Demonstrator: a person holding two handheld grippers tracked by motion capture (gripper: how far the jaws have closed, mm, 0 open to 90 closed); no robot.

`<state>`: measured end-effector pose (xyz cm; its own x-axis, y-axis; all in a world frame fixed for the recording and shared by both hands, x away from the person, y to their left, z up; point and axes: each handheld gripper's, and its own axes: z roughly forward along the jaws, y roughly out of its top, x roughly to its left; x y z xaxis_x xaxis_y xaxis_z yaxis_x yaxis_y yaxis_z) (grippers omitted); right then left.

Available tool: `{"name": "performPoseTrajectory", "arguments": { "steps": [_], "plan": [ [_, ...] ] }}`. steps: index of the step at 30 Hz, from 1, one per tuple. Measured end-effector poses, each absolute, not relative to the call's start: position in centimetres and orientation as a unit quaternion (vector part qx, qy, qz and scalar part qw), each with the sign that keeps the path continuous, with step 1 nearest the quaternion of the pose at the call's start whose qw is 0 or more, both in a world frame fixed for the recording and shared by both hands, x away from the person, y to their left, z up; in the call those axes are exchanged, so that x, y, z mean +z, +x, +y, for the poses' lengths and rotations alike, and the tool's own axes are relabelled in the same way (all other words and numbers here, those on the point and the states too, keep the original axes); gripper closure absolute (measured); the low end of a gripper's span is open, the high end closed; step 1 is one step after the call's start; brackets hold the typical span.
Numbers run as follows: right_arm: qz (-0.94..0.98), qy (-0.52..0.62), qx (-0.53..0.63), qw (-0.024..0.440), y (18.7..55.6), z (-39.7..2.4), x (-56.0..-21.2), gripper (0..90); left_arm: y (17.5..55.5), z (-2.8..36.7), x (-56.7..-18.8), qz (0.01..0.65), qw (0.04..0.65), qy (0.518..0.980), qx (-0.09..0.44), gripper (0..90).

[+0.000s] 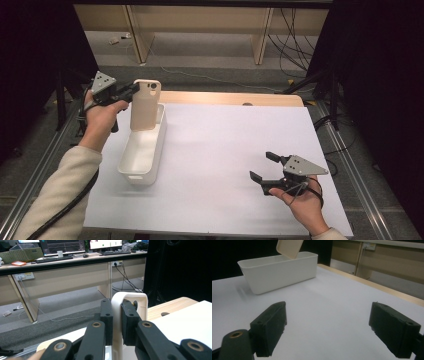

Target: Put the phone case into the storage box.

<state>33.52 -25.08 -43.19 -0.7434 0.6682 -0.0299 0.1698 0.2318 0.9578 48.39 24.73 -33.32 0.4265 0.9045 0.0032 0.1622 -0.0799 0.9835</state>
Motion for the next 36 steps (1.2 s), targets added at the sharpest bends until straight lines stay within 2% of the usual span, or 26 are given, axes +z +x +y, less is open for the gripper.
{"name": "performPoseTrajectory", "arguments": {
  "steps": [36],
  "plan": [
    [0.757, 0.281, 0.550, 0.214, 33.4, -25.2, -43.2, 15.9, 50.1, 24.5, -34.4, 0.416, 0.535, 0.650, 0.344, 81.8]
  ]
}}
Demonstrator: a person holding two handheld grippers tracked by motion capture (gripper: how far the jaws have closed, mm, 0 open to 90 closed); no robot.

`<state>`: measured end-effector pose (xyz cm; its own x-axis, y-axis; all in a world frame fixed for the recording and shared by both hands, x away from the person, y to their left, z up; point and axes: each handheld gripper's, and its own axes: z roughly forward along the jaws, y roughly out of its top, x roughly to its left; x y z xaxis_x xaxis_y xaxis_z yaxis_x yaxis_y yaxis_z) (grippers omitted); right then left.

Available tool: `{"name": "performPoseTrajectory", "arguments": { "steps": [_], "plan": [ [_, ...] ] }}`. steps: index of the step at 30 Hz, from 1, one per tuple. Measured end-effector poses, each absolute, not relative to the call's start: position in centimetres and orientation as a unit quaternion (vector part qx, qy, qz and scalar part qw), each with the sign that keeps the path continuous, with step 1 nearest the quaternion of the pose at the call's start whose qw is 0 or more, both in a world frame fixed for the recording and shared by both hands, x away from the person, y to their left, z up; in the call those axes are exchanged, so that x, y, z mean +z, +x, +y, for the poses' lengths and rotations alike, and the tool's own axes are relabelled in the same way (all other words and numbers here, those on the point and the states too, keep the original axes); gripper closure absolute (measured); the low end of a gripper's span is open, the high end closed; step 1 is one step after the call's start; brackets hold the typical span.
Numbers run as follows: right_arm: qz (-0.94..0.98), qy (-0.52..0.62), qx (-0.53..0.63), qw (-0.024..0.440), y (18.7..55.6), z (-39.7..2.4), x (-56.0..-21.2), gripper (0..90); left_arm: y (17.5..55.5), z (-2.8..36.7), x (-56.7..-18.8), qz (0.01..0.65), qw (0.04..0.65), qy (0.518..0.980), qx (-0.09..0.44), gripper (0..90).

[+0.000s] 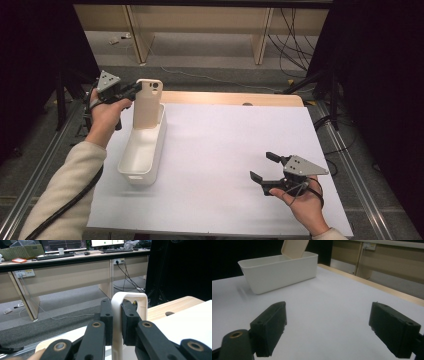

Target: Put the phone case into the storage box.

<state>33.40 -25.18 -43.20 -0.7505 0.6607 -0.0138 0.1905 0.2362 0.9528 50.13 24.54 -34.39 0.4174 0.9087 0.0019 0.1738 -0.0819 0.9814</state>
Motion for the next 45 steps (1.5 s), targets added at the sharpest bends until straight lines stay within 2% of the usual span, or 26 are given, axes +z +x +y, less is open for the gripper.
{"name": "performPoseTrajectory", "arguments": {
  "steps": [30, 36, 41, 42, 45],
  "plan": [
    [0.751, 0.278, 0.555, 0.226, 33.6, -25.2, -43.3, 15.9, 51.6, 24.1, -35.7, 0.419, 0.528, 0.657, 0.339, 81.7],
    [0.752, 0.286, 0.558, 0.202, 33.5, -25.2, -43.4, 15.9, 51.8, 24.0, -35.9, 0.427, 0.527, 0.656, 0.330, 81.7],
    [0.753, 0.279, 0.554, 0.220, 33.6, -25.3, -43.4, 16.0, 51.9, 23.9, -35.9, 0.424, 0.527, 0.657, 0.332, 81.7],
    [0.751, 0.283, 0.561, 0.204, 33.5, -25.1, -43.4, 15.9, 51.9, 23.9, -35.9, 0.424, 0.527, 0.657, 0.332, 81.7],
    [0.755, 0.285, 0.551, 0.212, 33.5, -25.2, -43.4, 16.0, 52.0, 24.0, -36.0, 0.426, 0.526, 0.657, 0.332, 81.7]
  ]
}}
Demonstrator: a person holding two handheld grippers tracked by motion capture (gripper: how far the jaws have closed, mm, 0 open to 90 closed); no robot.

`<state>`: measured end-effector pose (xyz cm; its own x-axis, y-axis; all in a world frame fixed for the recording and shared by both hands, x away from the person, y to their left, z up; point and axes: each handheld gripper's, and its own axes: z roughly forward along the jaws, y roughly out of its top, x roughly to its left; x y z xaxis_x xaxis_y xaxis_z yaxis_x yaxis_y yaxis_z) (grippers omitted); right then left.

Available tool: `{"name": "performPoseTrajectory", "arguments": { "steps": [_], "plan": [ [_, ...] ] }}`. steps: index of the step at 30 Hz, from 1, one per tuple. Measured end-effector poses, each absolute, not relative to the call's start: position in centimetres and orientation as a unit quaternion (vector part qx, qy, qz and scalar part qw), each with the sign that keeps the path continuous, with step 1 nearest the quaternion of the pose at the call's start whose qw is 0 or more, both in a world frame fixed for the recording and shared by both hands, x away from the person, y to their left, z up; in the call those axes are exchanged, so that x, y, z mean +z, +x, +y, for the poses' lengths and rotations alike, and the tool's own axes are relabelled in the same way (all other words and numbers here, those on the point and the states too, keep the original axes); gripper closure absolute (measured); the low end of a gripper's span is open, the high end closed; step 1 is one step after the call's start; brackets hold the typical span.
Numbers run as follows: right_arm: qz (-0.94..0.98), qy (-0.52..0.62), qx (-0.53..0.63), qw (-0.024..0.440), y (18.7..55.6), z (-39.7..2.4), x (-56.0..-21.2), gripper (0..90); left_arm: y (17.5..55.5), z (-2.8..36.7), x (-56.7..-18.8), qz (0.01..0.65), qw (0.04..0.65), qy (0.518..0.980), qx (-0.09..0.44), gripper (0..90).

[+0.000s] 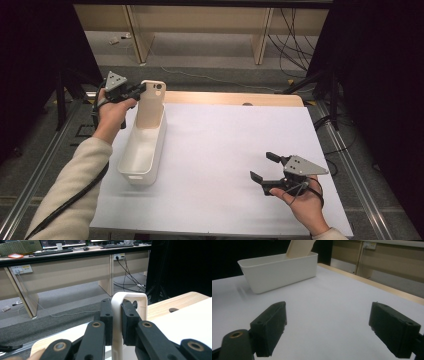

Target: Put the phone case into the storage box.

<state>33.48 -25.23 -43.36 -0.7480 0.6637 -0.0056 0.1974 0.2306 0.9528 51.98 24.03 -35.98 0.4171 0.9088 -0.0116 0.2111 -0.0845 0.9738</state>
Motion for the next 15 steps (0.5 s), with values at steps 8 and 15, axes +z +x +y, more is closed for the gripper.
{"name": "performPoseTrajectory", "arguments": {
  "steps": [8, 15],
  "plan": [
    [0.752, 0.286, 0.558, 0.202, 33.47, -25.17, -43.37, 15.9, 52.26, 24.24, -36.35, 0.422, 0.525, 0.659, 0.335, 81.6],
    [0.754, 0.287, 0.553, 0.209, 33.46, -25.25, -43.34, 15.9, 52.23, 24.15, -36.43, 0.434, 0.520, 0.657, 0.331, 81.7]
  ]
}}
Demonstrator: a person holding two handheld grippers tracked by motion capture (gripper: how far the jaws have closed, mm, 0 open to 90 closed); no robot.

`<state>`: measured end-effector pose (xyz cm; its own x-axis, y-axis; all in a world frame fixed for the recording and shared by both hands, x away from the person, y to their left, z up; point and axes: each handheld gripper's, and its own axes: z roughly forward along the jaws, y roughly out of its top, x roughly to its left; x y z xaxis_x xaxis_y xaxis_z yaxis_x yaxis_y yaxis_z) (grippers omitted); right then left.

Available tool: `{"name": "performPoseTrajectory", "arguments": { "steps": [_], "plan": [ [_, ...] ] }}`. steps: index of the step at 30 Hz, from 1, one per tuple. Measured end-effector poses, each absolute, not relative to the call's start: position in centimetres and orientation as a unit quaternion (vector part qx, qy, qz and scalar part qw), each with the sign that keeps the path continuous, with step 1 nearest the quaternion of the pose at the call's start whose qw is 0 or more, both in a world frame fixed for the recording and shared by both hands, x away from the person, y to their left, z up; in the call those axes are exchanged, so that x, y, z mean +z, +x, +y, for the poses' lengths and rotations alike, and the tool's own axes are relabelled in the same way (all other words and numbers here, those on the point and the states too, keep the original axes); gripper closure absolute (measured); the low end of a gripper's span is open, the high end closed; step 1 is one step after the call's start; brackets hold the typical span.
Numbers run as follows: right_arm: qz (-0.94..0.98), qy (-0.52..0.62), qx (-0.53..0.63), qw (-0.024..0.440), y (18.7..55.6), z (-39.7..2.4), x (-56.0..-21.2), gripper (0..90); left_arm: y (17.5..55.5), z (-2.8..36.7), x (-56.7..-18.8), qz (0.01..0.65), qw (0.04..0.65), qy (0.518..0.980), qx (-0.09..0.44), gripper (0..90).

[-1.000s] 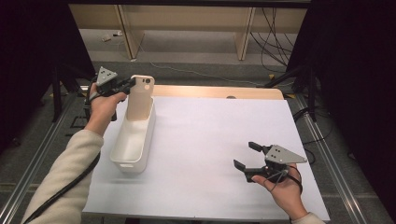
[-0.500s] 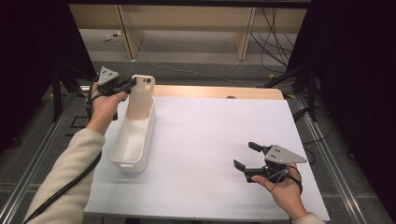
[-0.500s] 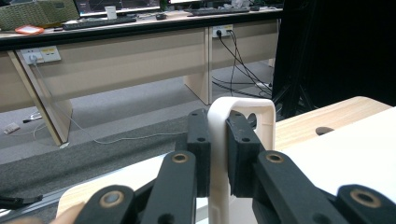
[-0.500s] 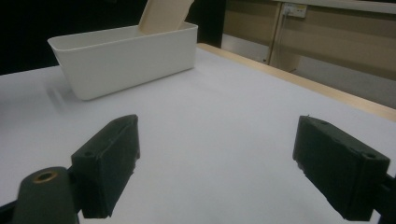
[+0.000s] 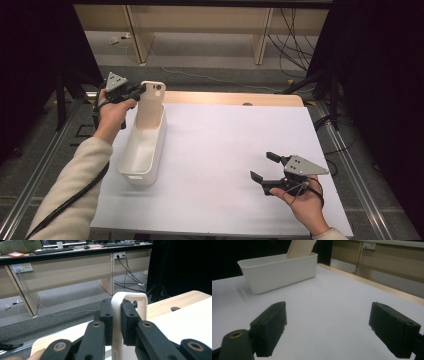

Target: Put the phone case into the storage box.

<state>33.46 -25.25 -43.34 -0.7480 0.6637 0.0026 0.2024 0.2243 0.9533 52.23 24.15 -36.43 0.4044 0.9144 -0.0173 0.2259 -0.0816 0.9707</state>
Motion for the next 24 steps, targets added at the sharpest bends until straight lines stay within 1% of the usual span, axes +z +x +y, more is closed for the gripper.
{"name": "performPoseTrajectory", "arguments": {
  "steps": [3, 4, 5, 8, 14, 16, 24],
  "plan": [
    [0.756, 0.287, 0.550, 0.210, 33.47, -25.30, -43.35, 15.9, 52.32, 24.19, -36.43, 0.433, 0.519, 0.658, 0.331, 81.6],
    [0.754, 0.281, 0.552, 0.218, 33.59, -25.33, -43.37, 15.9, 52.34, 24.21, -36.44, 0.433, 0.519, 0.659, 0.331, 81.7],
    [0.756, 0.286, 0.550, 0.210, 33.46, -25.28, -43.36, 15.9, 52.36, 24.22, -36.47, 0.433, 0.518, 0.660, 0.331, 81.7],
    [0.756, 0.287, 0.550, 0.209, 33.45, -25.28, -43.34, 15.9, 52.43, 24.22, -36.60, 0.435, 0.517, 0.659, 0.331, 81.7],
    [0.756, 0.287, 0.550, 0.209, 33.47, -25.30, -43.35, 15.9, 52.57, 24.14, -36.76, 0.436, 0.520, 0.657, 0.329, 81.7],
    [0.755, 0.279, 0.552, 0.218, 33.60, -25.34, -43.37, 15.9, 52.62, 24.11, -36.83, 0.436, 0.519, 0.657, 0.329, 81.6],
    [0.757, 0.279, 0.550, 0.217, 33.60, -25.37, -43.36, 15.9, 52.79, 24.17, -36.94, 0.437, 0.515, 0.660, 0.330, 81.6]
  ]
}}
